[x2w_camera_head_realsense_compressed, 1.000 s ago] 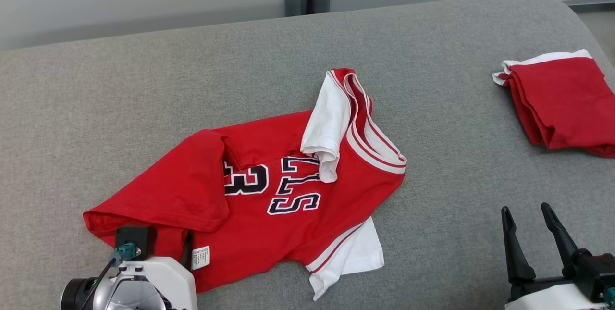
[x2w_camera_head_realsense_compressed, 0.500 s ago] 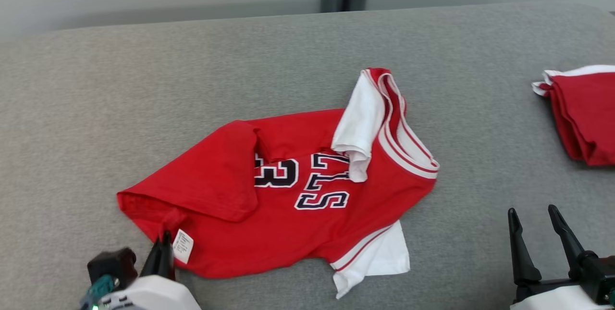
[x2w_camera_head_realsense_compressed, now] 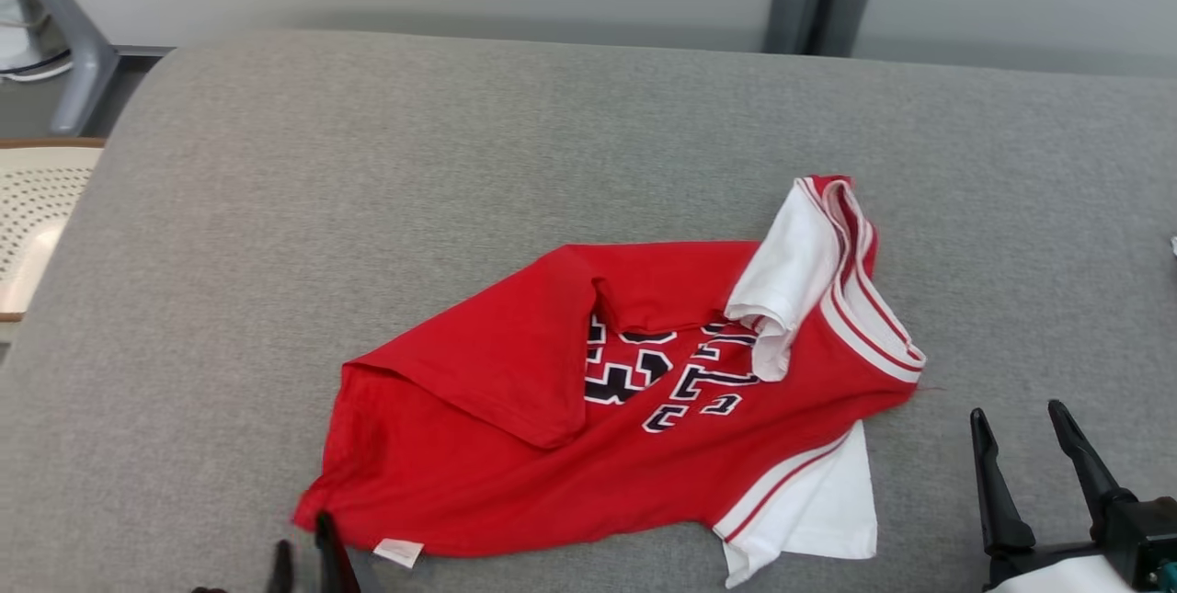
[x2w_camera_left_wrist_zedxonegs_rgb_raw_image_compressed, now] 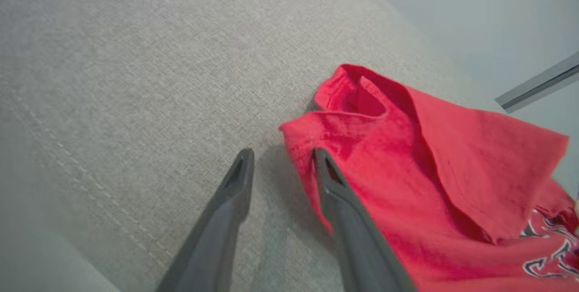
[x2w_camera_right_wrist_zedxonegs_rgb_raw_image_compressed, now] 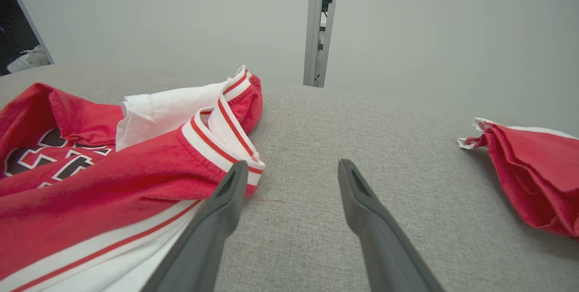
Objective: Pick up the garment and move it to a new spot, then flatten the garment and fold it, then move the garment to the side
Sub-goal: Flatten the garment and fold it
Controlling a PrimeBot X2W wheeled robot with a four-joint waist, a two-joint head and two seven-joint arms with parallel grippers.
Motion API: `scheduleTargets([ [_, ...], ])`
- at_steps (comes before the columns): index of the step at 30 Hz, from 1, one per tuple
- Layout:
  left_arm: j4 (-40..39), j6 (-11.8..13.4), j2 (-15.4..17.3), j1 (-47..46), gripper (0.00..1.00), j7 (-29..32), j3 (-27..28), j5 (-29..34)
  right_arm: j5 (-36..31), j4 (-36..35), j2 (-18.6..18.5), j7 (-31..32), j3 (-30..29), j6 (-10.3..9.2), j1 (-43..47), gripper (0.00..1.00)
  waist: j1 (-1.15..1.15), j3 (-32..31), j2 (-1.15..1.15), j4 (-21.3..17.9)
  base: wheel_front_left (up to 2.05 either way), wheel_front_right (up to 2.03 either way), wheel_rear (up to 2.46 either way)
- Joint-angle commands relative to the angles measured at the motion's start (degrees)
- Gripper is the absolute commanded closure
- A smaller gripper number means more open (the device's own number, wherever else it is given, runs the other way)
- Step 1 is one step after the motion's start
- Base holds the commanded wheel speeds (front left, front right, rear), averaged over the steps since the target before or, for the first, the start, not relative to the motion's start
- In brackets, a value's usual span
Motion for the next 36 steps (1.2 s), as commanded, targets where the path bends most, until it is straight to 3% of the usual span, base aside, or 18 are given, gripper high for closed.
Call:
scheduleTargets([
  [1, -0.30, -0.94, -0.76, 0.81, 0.00, -0.35, 3.26, 1.68, -0.30, -0.12, -0.40, -0.24, -0.30, -0.02, 0.63, 0.00, 0.00, -0.70, 0.00, 1.38, 0.00, 0.00, 0.00],
  [5, -2.29, -1.90, -2.23, 2.85, 0.00, -0.32, 10.38, 4.11, -0.27, 0.09, -0.40, -0.24, 0.10, -0.02, 0.71, 0.00, 0.00, -1.25, 0.00, 1.44, 0.00, 0.00, 0.00],
  [10, -6.53, -1.86, -2.33, 3.54, 0.00, -0.32, 12.73, 9.48, 0.44, 0.06, -0.38, -0.24, 0.50, -0.02, 0.88, 0.00, 0.00, -1.52, 0.00, 0.05, 0.00, 0.00, 0.00],
  [16, -5.84, -8.83, -2.30, -0.75, 0.00, -0.27, 4.35, 20.00, 1.50, 0.49, -0.40, -0.24, 1.39, -0.02, 0.27, 0.00, 0.00, -1.08, 0.00, -4.78, 0.00, 0.00, 0.00],
  [21, -0.68, -15.80, -2.36, -11.73, 0.00, 3.16, -7.64, 24.09, 2.45, 0.76, -0.38, -0.24, 1.87, -0.02, -0.64, 0.00, 0.00, -0.14, 0.00, -11.53, 0.00, 0.00, 0.00],
  [24, 2.04, -17.76, -2.33, -18.06, 0.00, 6.81, -13.40, 24.28, 3.05, 0.95, -0.43, -0.24, 2.37, -0.02, -1.38, 0.00, 0.00, 0.75, 0.00, -15.59, 0.00, 0.00, 0.00],
  [27, 6.01, -17.72, -2.29, -24.77, 0.00, 10.06, -17.42, 24.10, 3.77, 1.18, -0.36, -0.24, 2.74, -0.02, -1.97, 0.00, 0.00, 1.50, 0.00, -19.17, 0.00, 0.00, 0.00],
  [32, 14.34, -14.78, -2.36, -33.94, 0.00, 14.13, -20.05, 23.29, 5.16, 1.46, -0.39, -0.24, 3.04, -0.02, -2.29, 0.00, 0.00, 2.48, 0.00, -24.20, 0.00, 0.00, 0.00],
  [36, 22.10, -14.77, -2.12, -38.14, 0.00, 19.35, -21.99, 23.35, 5.76, 1.64, -0.39, -0.24, 2.63, -0.02, -2.11, 0.00, 0.00, 3.09, 0.00, -26.62, 0.00, 0.00, 0.00],
])
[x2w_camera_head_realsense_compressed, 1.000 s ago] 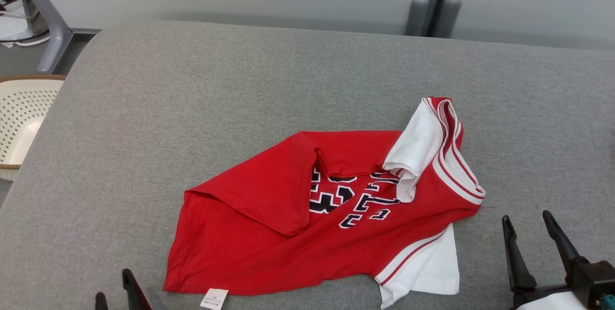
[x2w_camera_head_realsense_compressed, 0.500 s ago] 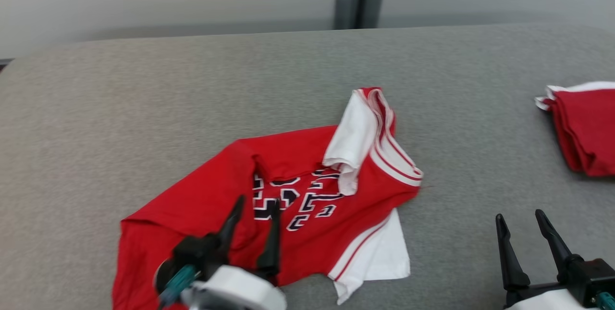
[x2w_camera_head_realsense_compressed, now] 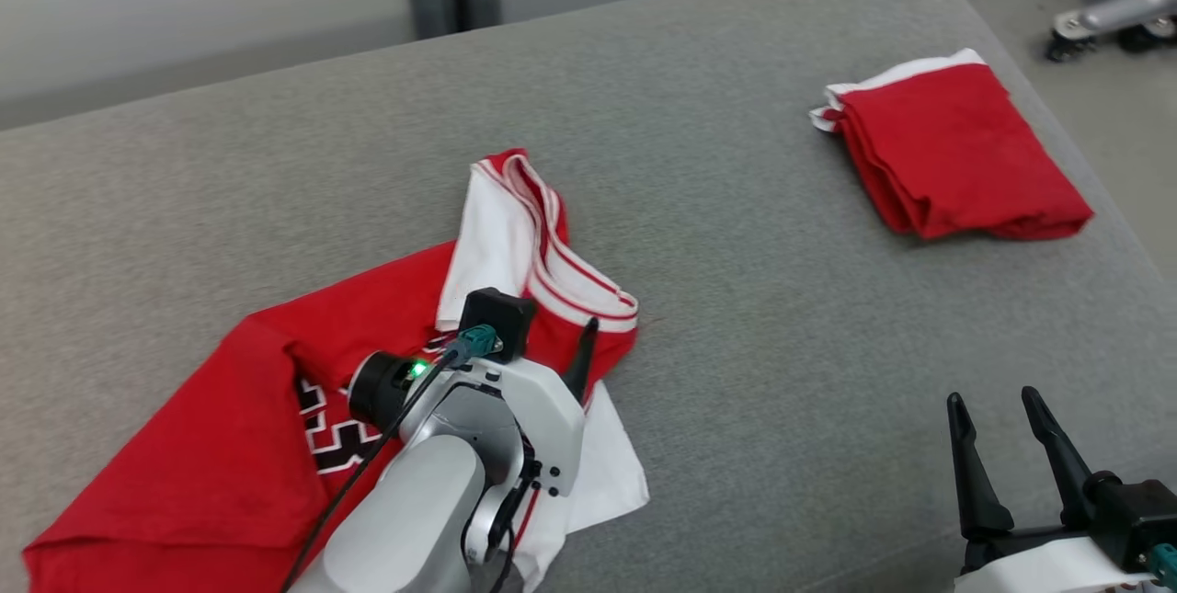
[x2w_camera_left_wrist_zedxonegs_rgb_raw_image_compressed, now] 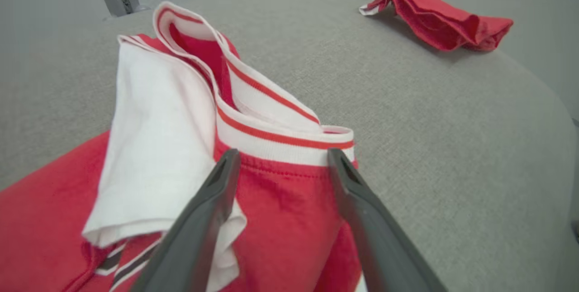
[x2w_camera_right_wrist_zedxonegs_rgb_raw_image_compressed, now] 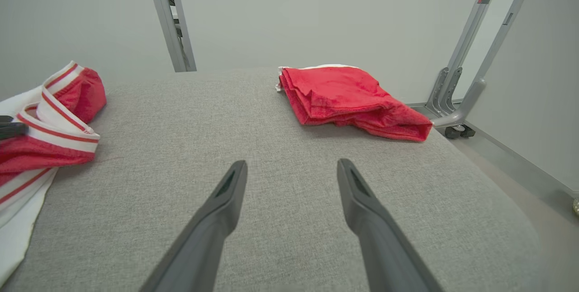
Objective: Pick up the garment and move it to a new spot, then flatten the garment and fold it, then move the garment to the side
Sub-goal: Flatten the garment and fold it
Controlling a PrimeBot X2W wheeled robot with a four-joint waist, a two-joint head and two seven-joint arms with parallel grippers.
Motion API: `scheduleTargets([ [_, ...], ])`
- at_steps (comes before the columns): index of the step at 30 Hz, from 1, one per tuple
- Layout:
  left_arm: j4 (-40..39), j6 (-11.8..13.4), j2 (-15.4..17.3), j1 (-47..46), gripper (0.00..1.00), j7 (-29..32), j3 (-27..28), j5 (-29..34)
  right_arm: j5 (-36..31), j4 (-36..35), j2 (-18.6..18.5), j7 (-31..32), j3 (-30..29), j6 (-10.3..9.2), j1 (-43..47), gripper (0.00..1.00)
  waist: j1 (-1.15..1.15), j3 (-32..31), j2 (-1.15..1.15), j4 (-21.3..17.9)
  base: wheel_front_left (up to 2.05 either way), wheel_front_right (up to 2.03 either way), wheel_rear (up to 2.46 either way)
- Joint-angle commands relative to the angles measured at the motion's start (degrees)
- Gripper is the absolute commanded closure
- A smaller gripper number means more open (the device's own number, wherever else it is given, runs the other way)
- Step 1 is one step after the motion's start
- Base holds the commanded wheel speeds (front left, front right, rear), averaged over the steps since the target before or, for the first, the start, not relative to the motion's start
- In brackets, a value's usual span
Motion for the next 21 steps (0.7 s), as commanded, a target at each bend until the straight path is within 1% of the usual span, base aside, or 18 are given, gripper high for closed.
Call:
scheduleTargets([
  [1, 1.48, 0.40, 0.96, -1.89, 0.00, -0.17, 0.03, 1.18, 0.36, 0.00, -0.38, -0.24, -0.17, -0.02, -0.01, 0.00, 0.00, 0.86, 0.01, -2.03, 0.00, 0.00, 0.00],
  [2, 2.88, 0.65, 1.05, -2.30, 0.29, -0.53, 0.30, 0.89, 0.51, 0.04, -0.39, -0.24, -0.30, -0.02, 0.03, 0.00, 0.00, 0.84, 0.01, -2.34, 0.00, 0.00, 0.00],
  [3, 4.10, 0.43, 0.97, -2.33, 0.96, -0.97, 0.76, 0.20, 0.49, 0.06, -0.39, -0.24, -0.40, -0.02, 0.08, 0.00, 0.00, 0.82, 0.01, -2.51, 0.00, 0.00, 0.00],
  [4, 5.40, -0.04, 1.04, -2.52, 1.00, -1.12, 0.62, 0.33, 0.48, 0.09, -0.39, -0.24, -0.47, -0.02, 0.09, 0.00, 0.00, 0.80, 0.01, -2.64, 0.00, 0.00, 0.00],
  [8, 8.08, 0.20, 1.30, -4.48, 1.00, -5.32, 1.82, 0.34, 0.63, -0.07, -0.40, -0.24, -0.83, -0.02, 0.03, 0.00, 0.00, 0.82, 0.01, -2.41, 0.00, 0.00, 0.00],
  [15, 11.00, 2.81, 0.96, -8.17, 1.00, -14.89, 4.81, 0.03, -0.26, -0.49, -0.41, -0.24, -0.98, -0.02, -0.83, 0.00, 0.00, 0.99, 0.01, 0.06, 0.00, 0.00, 0.00],
  [21, 15.07, 3.66, 0.90, -11.30, 1.00, -17.59, 5.45, 0.60, -0.90, -0.30, -0.40, -0.24, -0.54, -0.02, -1.42, 0.00, 0.00, 1.05, 0.01, 1.24, 0.00, 0.00, 0.00],
])
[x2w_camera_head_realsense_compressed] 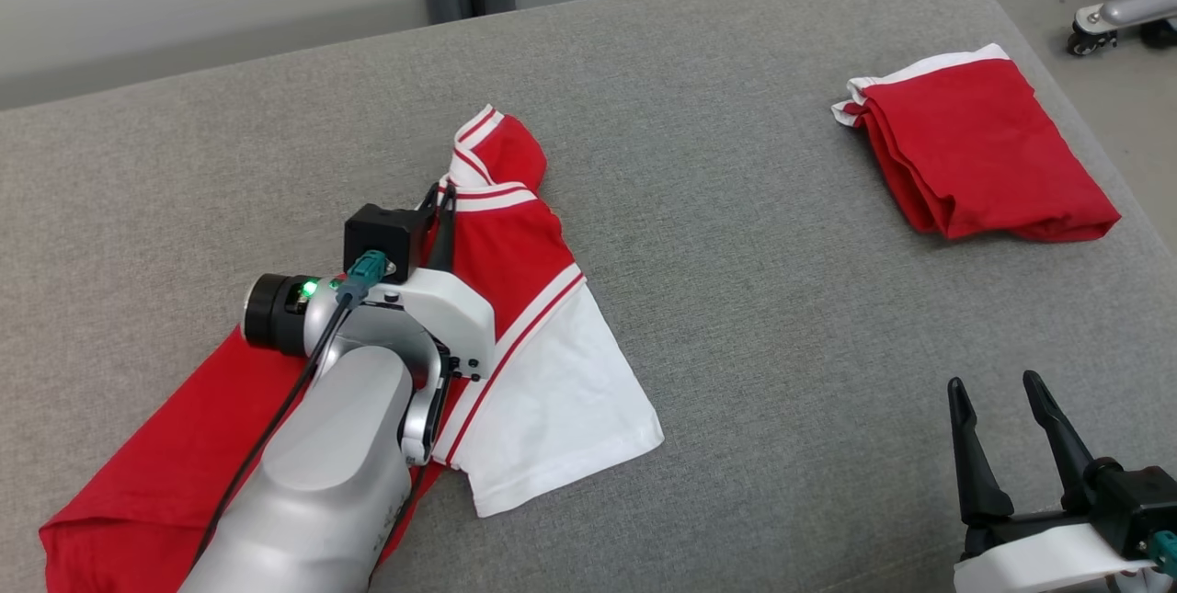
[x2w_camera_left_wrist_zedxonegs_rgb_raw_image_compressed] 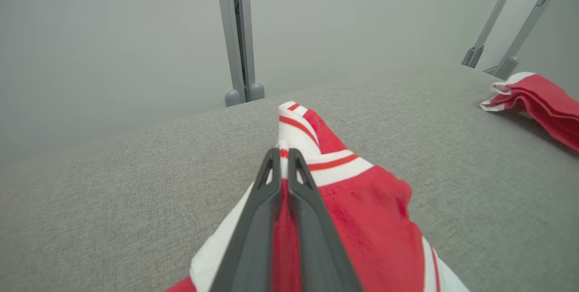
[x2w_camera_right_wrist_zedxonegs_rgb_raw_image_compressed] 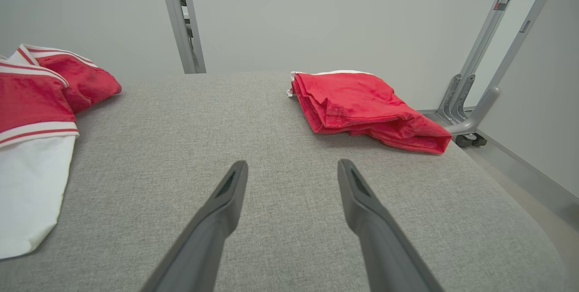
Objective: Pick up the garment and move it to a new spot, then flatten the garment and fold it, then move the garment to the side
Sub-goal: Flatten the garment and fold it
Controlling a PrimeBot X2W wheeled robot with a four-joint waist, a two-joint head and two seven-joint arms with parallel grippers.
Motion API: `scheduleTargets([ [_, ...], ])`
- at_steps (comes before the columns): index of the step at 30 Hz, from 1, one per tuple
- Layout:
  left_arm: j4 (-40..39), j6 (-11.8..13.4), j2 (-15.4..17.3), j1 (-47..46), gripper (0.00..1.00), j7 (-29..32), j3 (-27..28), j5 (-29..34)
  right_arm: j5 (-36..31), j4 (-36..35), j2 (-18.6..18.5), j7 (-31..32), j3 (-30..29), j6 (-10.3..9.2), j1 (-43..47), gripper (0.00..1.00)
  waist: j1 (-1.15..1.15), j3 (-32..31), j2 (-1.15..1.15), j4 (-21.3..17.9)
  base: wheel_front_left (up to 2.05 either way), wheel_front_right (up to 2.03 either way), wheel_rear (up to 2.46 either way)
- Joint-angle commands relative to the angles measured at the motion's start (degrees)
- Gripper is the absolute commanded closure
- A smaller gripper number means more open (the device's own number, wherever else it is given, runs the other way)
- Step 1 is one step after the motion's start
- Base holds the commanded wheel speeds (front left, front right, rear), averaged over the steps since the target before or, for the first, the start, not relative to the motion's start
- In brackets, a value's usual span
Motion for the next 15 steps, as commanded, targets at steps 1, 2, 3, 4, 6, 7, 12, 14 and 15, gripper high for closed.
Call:
scheduleTargets([
  [1, 1.43, 0.06, 0.33, -1.15, 1.00, -0.39, 0.22, 0.28, -0.35, -0.05, -0.41, -0.24, -0.14, -0.02, -0.34, 0.00, 0.00, 0.04, -0.01, 0.25, 0.00, 0.00, 0.00],
  [2, 2.41, -0.16, 0.27, -1.37, 0.97, -0.58, 0.28, -0.03, -0.42, -0.01, -0.42, -0.24, -0.11, -0.02, -0.49, 0.00, 0.00, 0.01, -0.01, 0.36, 0.00, 0.00, 0.00],
  [3, 3.34, -0.43, 0.22, -1.70, 0.61, -0.80, 0.07, 0.15, -0.44, 0.04, -0.41, -0.24, -0.14, -0.02, -0.57, 0.00, 0.00, -0.03, -0.01, 0.46, 0.00, 0.00, 0.00],
  [4, 4.18, -1.14, 0.17, -1.72, 0.14, -1.02, -0.15, 0.01, -0.49, 0.10, -0.41, -0.24, -0.12, -0.02, -0.54, 0.00, 0.00, -0.09, -0.01, 0.55, 0.00, 0.00, 0.00],
  [6, 5.63, -1.58, 0.14, -1.55, 0.00, -1.27, -0.15, -0.69, -0.56, 0.17, -0.41, -0.24, -0.21, -0.02, -0.14, 0.00, 0.00, -0.26, -0.01, 0.84, 0.00, 0.00, 0.00],
  [7, 5.83, -1.60, 0.09, -1.37, 0.00, -1.66, 0.24, -1.15, -0.59, 0.15, -0.40, -0.24, -0.32, -0.02, 0.17, 0.00, 0.00, -0.37, -0.01, 1.05, 0.00, 0.00, 0.00],
  [12, 0.44, -0.34, 1.88, 1.40, 0.00, -2.62, 4.38, -1.52, -0.71, -0.26, -0.42, -0.24, -1.06, -0.02, 1.64, 0.00, 0.00, -1.28, -0.01, 2.33, 0.00, 0.00, 0.00],
  [14, -6.09, 0.54, 3.25, 5.11, 0.00, -2.62, 7.24, -0.34, -0.98, -0.64, -0.38, -0.24, -1.57, -0.02, 2.09, 0.00, 0.00, -1.77, -0.01, 3.25, 0.00, 0.00, 0.00],
  [15, -9.24, 1.05, 3.96, 7.69, 0.00, -2.61, 8.62, 0.42, -1.28, -0.78, -0.39, -0.24, -2.02, -0.02, 2.35, 0.00, 0.00, -2.08, -0.01, 3.82, 0.00, 0.00, 0.00],
])
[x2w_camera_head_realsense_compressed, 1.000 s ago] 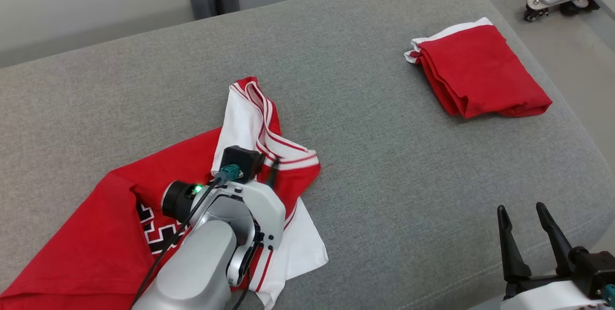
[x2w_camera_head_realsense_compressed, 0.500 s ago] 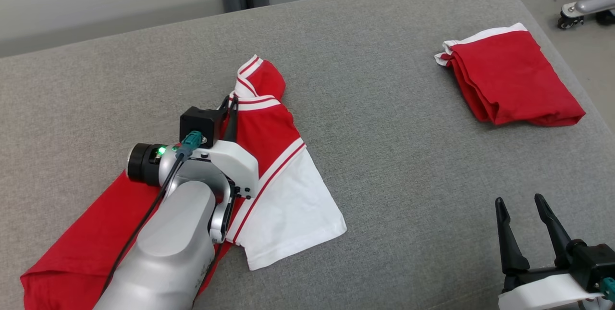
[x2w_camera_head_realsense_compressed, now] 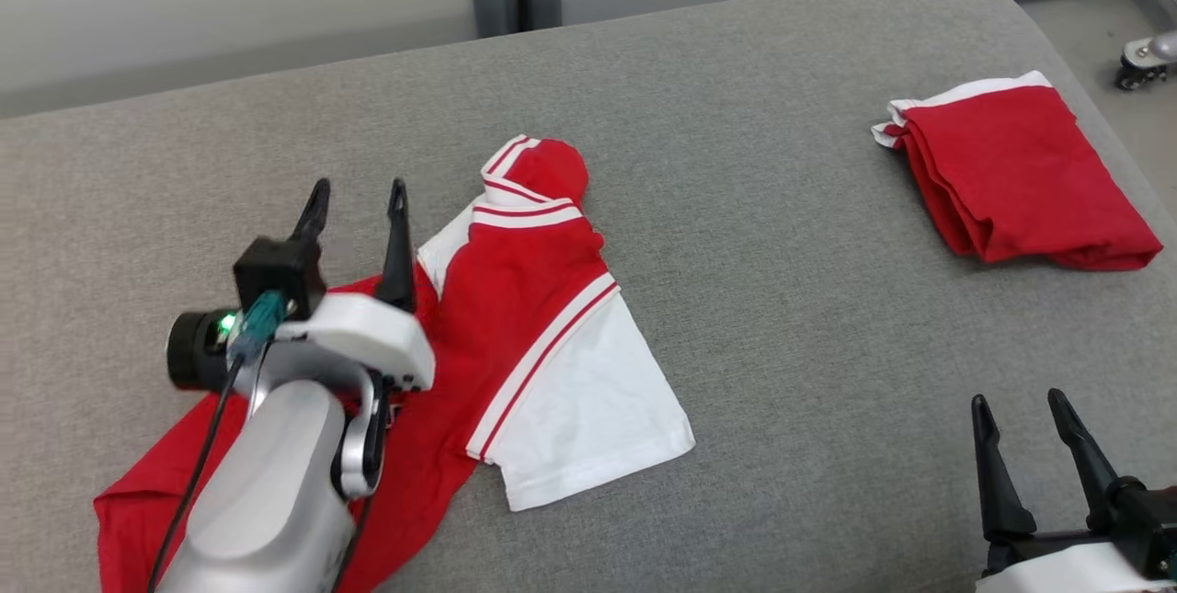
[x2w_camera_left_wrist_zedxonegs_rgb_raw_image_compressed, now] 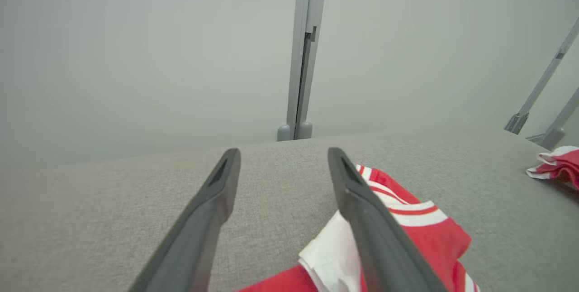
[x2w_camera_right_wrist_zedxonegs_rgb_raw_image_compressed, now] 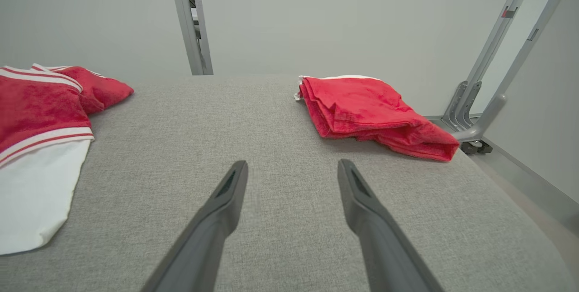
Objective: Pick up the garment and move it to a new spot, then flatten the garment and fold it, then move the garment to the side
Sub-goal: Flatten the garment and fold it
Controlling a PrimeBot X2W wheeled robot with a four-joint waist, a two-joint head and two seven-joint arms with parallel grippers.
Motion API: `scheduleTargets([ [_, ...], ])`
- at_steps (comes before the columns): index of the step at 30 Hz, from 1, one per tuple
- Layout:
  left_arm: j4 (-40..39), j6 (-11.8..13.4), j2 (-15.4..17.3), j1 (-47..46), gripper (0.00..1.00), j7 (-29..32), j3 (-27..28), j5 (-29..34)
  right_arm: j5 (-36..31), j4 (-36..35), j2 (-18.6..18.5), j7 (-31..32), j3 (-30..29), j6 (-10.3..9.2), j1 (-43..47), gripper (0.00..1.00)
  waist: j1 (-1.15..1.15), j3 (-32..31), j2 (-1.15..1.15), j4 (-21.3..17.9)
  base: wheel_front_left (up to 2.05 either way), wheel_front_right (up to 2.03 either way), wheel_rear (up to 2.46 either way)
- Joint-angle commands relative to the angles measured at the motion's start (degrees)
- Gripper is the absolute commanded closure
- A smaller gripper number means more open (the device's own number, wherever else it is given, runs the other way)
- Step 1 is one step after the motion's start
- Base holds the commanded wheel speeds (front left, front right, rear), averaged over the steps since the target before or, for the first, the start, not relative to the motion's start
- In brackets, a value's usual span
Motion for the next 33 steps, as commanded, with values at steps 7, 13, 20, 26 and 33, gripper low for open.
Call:
scheduleTargets([
  [7, -20.59, 1.46, 2.57, 20.58, 0.00, -0.19, 7.65, 6.86, -3.29, -2.38, -0.40, -0.24, -3.77, -0.02, 1.47, 0.00, 0.00, -3.62, -0.01, 6.84, 0.00, 0.00, 0.00],
  [13, -27.87, -1.38, 1.03, 33.22, 0.00, -0.17, 12.41, 10.70, -5.06, -3.37, -0.36, -0.24, -5.65, -0.02, 2.13, 0.00, 0.00, -7.48, -0.01, 12.84, 0.00, 0.00, 0.00],
  [20, -28.34, -8.35, -0.52, 41.20, 0.00, -0.18, 16.24, 13.54, -4.24, -2.53, -0.37, -0.24, -4.25, -0.02, 2.99, 0.00, 0.00, -10.46, -0.01, 17.60, 0.00, 0.00, 0.00],
  [26, -29.55, -11.06, -2.06, 44.54, 0.00, -0.17, 20.86, 14.87, -2.68, -1.31, -0.38, -0.24, -1.72, -0.02, 3.55, 0.00, 0.00, -11.93, -0.01, 17.46, 0.00, 0.00, 0.00],
  [33, -30.63, -13.42, -3.37, 45.89, 0.00, -0.15, 26.62, 15.29, -1.22, -0.59, -0.39, -0.24, 1.93, -0.02, 3.99, 0.00, 0.00, -12.33, -0.01, 14.00, 0.00, 0.00, 0.00],
])
